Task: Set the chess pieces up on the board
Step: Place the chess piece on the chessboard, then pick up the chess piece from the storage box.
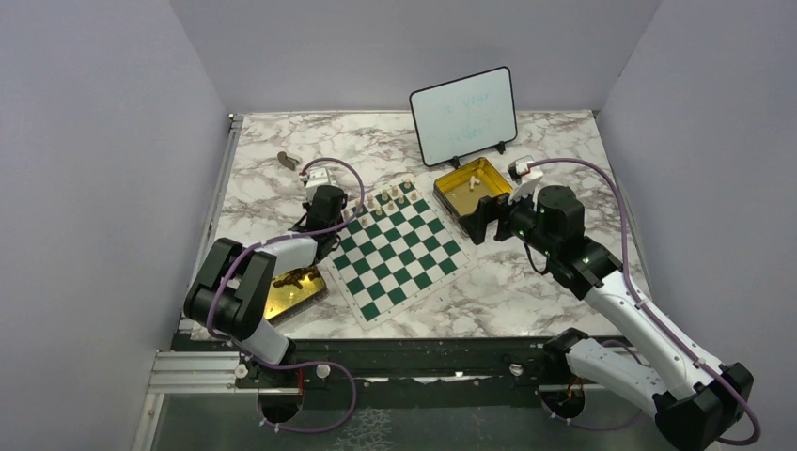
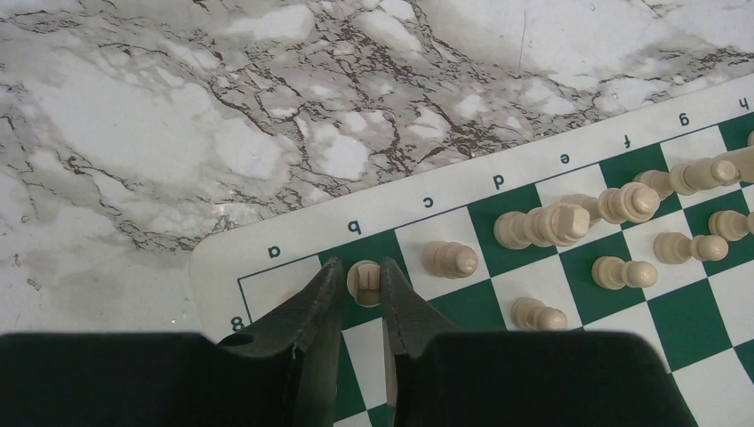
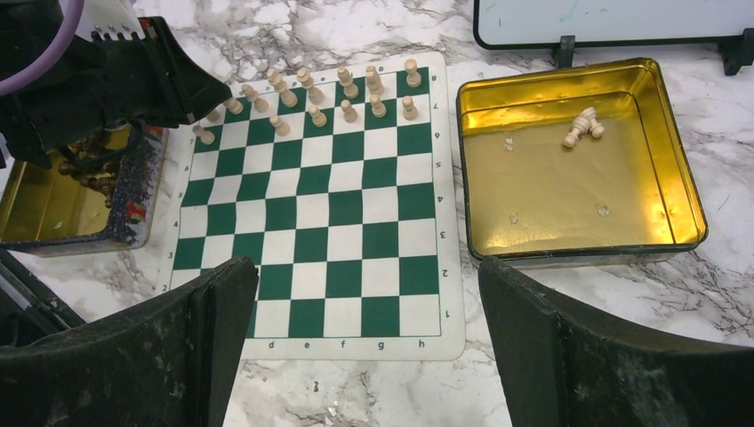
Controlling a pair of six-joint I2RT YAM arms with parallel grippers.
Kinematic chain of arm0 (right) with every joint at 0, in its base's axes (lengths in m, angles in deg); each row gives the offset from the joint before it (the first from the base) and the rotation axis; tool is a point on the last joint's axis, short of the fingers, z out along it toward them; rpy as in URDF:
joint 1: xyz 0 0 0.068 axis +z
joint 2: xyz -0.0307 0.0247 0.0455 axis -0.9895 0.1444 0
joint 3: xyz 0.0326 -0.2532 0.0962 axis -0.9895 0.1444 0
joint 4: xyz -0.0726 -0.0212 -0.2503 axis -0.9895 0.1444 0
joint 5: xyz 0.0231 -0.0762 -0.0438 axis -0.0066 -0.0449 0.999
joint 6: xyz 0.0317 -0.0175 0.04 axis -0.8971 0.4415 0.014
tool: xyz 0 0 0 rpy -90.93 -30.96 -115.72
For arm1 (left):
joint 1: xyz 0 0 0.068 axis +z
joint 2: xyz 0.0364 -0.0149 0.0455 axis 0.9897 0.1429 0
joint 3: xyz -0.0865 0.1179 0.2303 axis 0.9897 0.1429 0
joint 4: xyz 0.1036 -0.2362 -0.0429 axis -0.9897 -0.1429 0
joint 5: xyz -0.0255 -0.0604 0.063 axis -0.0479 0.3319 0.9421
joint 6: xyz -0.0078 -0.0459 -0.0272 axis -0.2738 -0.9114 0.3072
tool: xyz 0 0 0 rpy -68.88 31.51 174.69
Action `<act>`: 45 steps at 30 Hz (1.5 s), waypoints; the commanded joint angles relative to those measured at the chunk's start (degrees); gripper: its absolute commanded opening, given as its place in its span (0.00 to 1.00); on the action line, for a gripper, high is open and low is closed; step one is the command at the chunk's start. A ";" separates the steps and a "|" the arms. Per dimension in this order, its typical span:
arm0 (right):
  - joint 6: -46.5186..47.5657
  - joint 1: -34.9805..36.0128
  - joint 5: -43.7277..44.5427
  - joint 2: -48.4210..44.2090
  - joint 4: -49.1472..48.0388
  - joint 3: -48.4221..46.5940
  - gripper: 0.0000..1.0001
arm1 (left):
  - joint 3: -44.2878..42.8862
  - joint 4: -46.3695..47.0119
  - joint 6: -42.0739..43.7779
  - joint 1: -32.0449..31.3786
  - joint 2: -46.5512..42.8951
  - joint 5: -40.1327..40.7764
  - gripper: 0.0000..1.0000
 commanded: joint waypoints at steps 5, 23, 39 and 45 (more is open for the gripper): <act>0.86 0.31 0.16 0.40 0.00 -0.71 1.00 | 0.15 -1.97 0.28 -0.12 -2.66 0.61 0.31; -7.17 0.30 4.68 3.91 0.63 -1.04 1.00 | -10.00 -14.55 2.82 -0.12 -16.00 -7.42 0.70; 0.70 -0.44 18.43 24.81 -6.01 -4.96 0.63 | -9.47 -33.44 8.80 -0.12 -39.72 -27.86 0.99; 4.33 -3.14 20.78 34.08 -12.69 -7.79 0.43 | -2.55 -35.53 12.81 -0.12 -45.74 -29.00 0.99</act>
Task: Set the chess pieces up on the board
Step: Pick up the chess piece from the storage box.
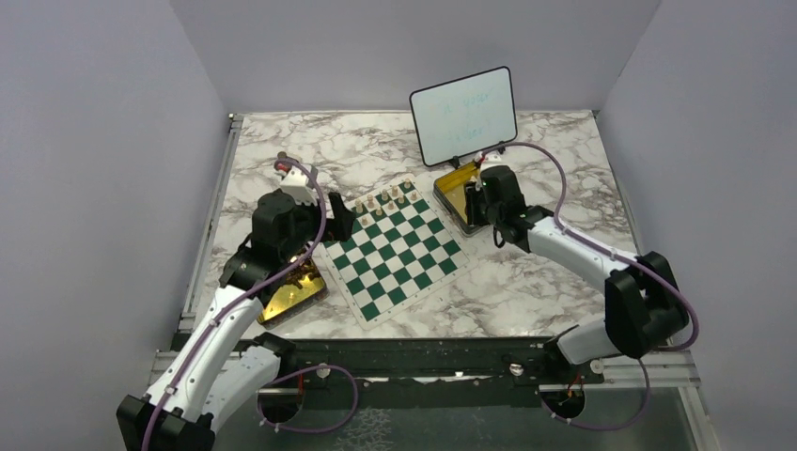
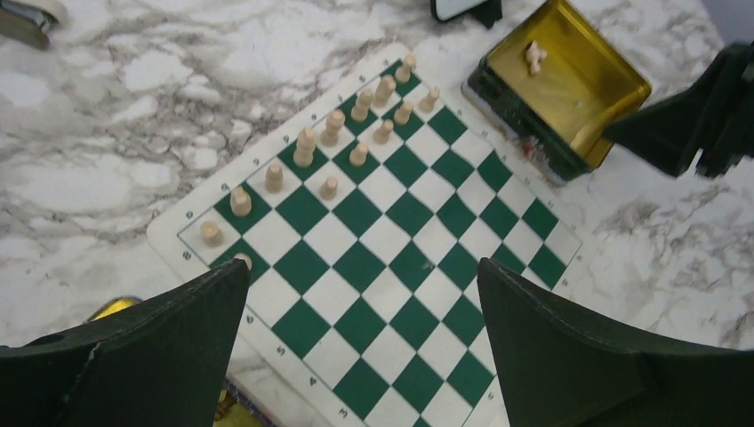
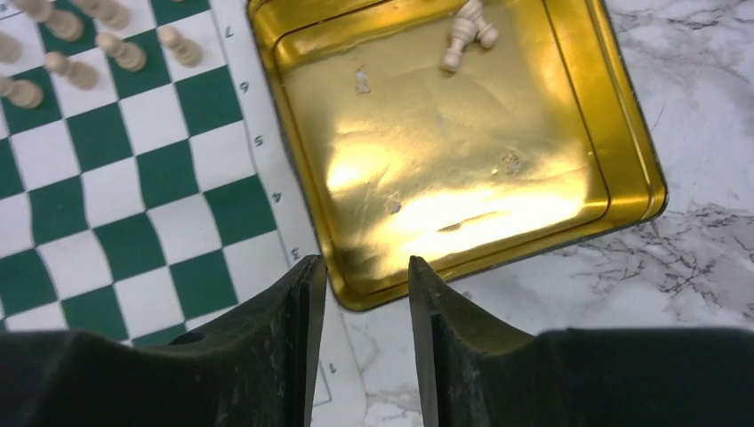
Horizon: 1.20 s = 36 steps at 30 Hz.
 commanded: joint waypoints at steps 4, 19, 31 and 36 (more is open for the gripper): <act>3.80 -4.62 4.48 10.60 -8.09 -8.24 0.35 | 7.05 -4.51 5.72 -0.12 -8.47 -1.14 0.99; 11.08 -11.15 -3.29 29.45 -7.97 -24.06 0.34 | 8.92 -3.21 4.74 -0.10 -13.95 -2.38 0.99; 11.95 -12.12 -9.70 35.25 -7.94 -27.90 0.39 | 9.11 -3.12 4.89 -0.12 -13.91 -2.28 0.99; 12.96 -12.12 -9.72 37.01 -7.07 -29.74 0.38 | 9.17 -3.17 4.93 -0.12 -14.17 -2.27 0.99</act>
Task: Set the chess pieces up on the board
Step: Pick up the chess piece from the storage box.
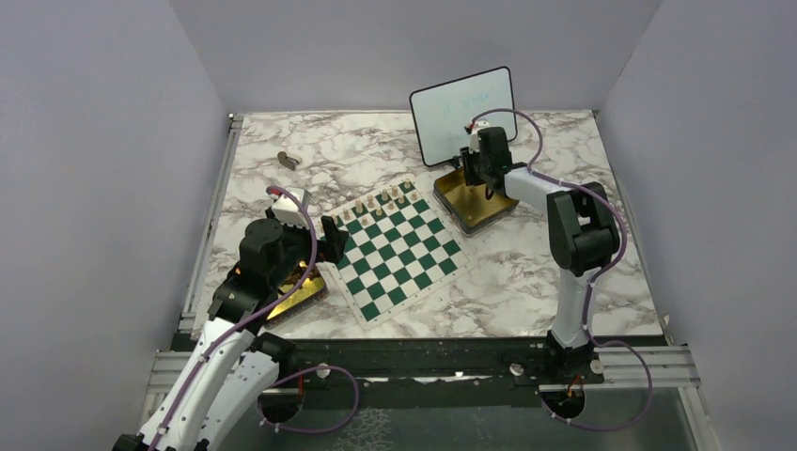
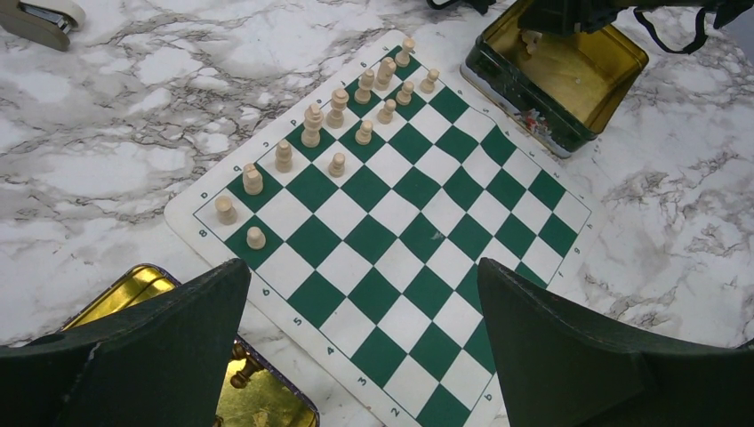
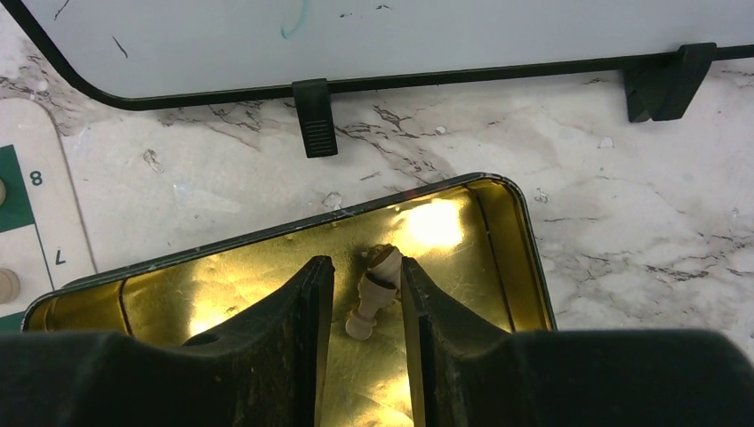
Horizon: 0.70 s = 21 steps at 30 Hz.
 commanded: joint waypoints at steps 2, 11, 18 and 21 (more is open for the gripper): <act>1.72 -0.37 -1.71 2.04 1.81 -2.76 0.37 | 0.46 0.84 0.56 -0.12 -1.02 -0.47 0.99; 2.14 -0.42 -0.26 3.01 5.29 -3.40 0.34 | 0.60 0.76 0.64 -0.13 -1.42 -0.40 0.99; 1.05 -0.38 -0.45 2.26 7.61 -2.67 0.29 | 0.59 0.75 0.53 -0.12 -1.30 -0.54 0.99; 0.07 -0.36 -0.72 1.61 8.95 -2.23 0.28 | 0.68 0.78 0.59 -0.13 -1.44 -0.59 0.99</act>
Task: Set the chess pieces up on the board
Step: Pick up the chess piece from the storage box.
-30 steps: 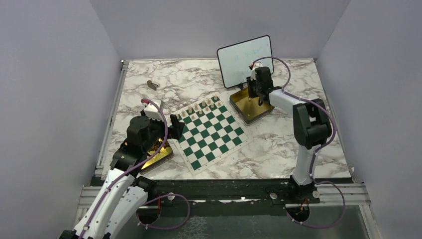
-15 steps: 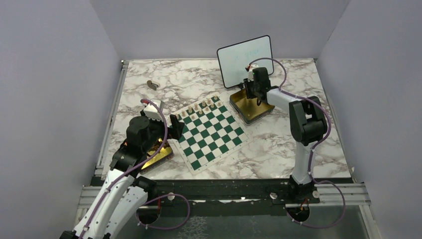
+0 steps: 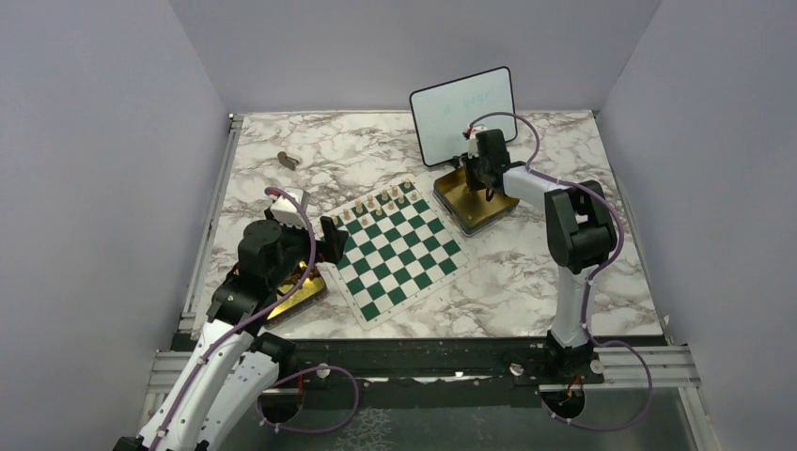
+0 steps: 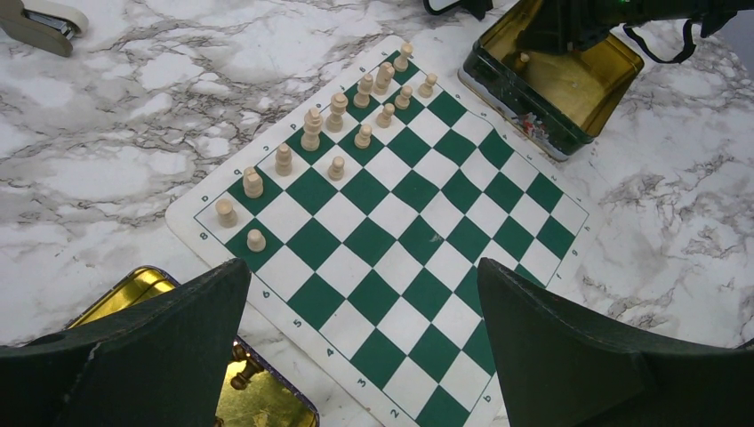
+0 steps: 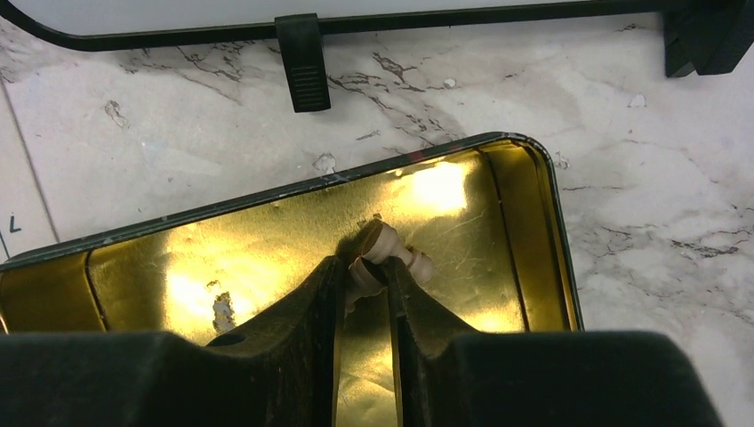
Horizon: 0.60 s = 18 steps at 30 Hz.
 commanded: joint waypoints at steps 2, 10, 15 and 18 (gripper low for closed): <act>-1.61 -0.42 -0.48 -0.49 4.19 0.15 0.27 | 0.65 0.85 0.60 -0.12 -0.66 -0.64 0.99; -5.00 -0.43 1.10 -0.67 8.72 -0.83 0.24 | 0.65 0.77 0.50 -0.12 -0.56 -0.63 0.99; -7.06 -0.43 1.33 -1.78 10.62 -0.48 0.23 | 0.66 0.84 0.54 -0.08 -0.55 -0.63 0.99; -9.62 -0.38 2.29 -3.23 10.89 0.36 0.21 | 0.61 0.83 0.54 -0.12 -0.43 -0.72 0.99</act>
